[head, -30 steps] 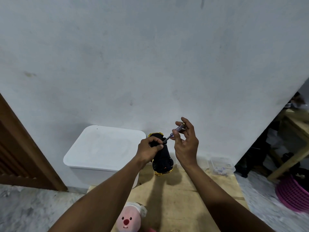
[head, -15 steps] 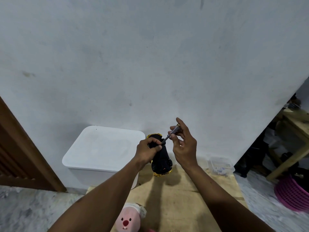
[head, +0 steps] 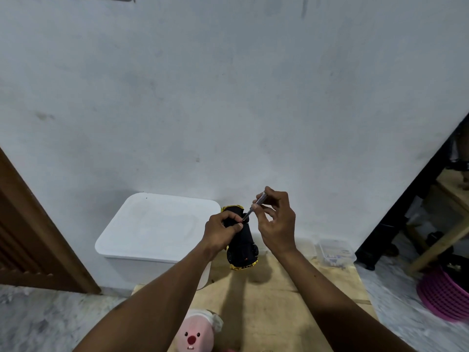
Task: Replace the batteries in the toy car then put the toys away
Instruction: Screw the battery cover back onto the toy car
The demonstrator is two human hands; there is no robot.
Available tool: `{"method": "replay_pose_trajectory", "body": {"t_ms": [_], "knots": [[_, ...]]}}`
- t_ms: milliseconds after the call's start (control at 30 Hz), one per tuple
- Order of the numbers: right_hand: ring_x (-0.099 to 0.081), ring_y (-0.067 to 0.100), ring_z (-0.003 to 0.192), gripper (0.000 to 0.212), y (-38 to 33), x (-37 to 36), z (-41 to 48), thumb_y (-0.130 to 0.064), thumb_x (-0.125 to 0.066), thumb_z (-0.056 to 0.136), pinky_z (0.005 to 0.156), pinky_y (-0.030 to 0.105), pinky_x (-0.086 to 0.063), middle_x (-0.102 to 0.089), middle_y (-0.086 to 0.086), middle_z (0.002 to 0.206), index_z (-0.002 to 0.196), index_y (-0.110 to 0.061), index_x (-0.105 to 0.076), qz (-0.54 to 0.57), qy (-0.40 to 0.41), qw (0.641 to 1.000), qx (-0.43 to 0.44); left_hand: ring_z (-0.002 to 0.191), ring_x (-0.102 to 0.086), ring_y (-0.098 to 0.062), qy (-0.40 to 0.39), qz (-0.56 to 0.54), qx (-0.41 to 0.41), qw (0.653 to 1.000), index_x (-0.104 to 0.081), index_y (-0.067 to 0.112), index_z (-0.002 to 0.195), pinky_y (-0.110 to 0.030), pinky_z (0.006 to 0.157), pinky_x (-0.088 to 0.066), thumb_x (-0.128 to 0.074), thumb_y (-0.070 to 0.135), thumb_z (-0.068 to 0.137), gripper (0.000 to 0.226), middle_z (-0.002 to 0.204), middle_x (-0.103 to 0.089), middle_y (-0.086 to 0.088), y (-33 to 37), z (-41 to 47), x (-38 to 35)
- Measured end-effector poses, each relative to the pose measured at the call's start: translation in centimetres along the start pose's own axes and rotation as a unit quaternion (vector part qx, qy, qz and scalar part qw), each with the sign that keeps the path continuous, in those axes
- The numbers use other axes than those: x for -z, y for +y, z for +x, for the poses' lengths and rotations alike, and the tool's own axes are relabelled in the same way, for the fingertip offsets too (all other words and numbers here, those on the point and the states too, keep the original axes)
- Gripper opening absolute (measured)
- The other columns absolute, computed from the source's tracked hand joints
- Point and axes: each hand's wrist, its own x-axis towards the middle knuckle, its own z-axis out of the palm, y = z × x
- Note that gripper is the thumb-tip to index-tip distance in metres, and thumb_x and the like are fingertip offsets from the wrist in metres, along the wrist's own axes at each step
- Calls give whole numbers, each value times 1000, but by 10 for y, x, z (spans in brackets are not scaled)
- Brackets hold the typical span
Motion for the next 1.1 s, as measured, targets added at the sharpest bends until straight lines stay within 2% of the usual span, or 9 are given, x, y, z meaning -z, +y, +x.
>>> {"method": "replay_pose_trajectory", "body": {"t_ms": [67, 267, 433, 533, 633, 767, 933, 1000, 1100], "knots": [[-70, 18, 102, 47, 0, 0, 1, 12, -63, 87, 88, 38, -59, -67, 4, 113, 113, -26, -52, 9, -17, 1000, -5, 96, -66, -27, 4, 0, 3, 1000, -73, 25, 83, -35, 69, -55, -74, 14, 83, 11, 95, -71, -3, -1, -1, 1], [-71, 14, 86, 49, 0, -4, 2, 7, -73, 82, 82, 33, -58, -68, 3, 93, 107, -30, -55, -13, 14, 1000, -1, 97, -67, -28, 1, -5, 10, 1000, -72, 27, 82, -29, 64, -50, -74, 15, 84, 12, 97, -71, -3, -1, -3, 3], [-72, 19, 99, 45, 1, -3, 1, 10, -65, 87, 88, 37, -58, -69, 6, 108, 112, -26, -53, 14, -11, 1000, -19, 97, -67, -30, 7, -6, 11, 1000, -72, 27, 82, -30, 60, -51, -74, 15, 83, 12, 95, -71, -4, -1, -4, 2], [-72, 16, 91, 48, 1, -4, 1, 12, -66, 86, 80, 34, -60, -69, 0, 97, 111, -28, -53, -1, 11, 1000, -20, 96, -67, -29, 7, -2, 13, 1000, -72, 27, 82, -30, 58, -51, -73, 16, 83, 11, 96, -71, -4, 1, -5, 2], [-70, 14, 92, 46, 4, -3, -1, 10, -69, 84, 84, 34, -58, -68, 2, 95, 113, -22, -54, -18, 24, 1000, 5, 97, -68, -30, -5, -4, 13, 1000, -72, 28, 83, -30, 57, -51, -72, 16, 85, 12, 96, -71, -4, 2, -7, 2], [-71, 20, 97, 48, 5, -1, -1, 13, -61, 87, 87, 40, -59, -68, 4, 110, 115, -26, -52, 0, -20, 1000, -14, 92, -66, -27, -16, -18, 20, 999, -72, 30, 87, -36, 58, -54, -65, 11, 89, 21, 102, -69, -3, -1, -9, 3], [-71, 20, 88, 49, 8, -4, -4, 10, -68, 84, 81, 40, -59, -68, 5, 97, 114, -27, -56, -29, 16, 999, 17, 100, -65, -27, -21, -52, 30, 998, -70, 29, 100, -40, 61, -60, -57, 4, 92, 29, 112, -66, -3, 3, -9, 6], [-71, 21, 93, 48, 7, -4, -4, 9, -69, 84, 87, 40, -58, -68, 4, 101, 116, -26, -56, -27, 10, 999, 17, 100, -65, -27, -28, -58, 34, 997, -70, 29, 104, -46, 65, -61, -55, 3, 92, 32, 113, -66, -1, 4, -9, 6], [-70, 19, 104, 47, 2, -5, -2, 12, -63, 87, 93, 40, -56, -68, 2, 110, 113, -26, -56, -14, -20, 1000, 8, 98, -66, -25, -32, -62, 39, 997, -69, 28, 107, -45, 68, -60, -53, 1, 91, 35, 114, -67, -2, 3, -10, 6]]}}
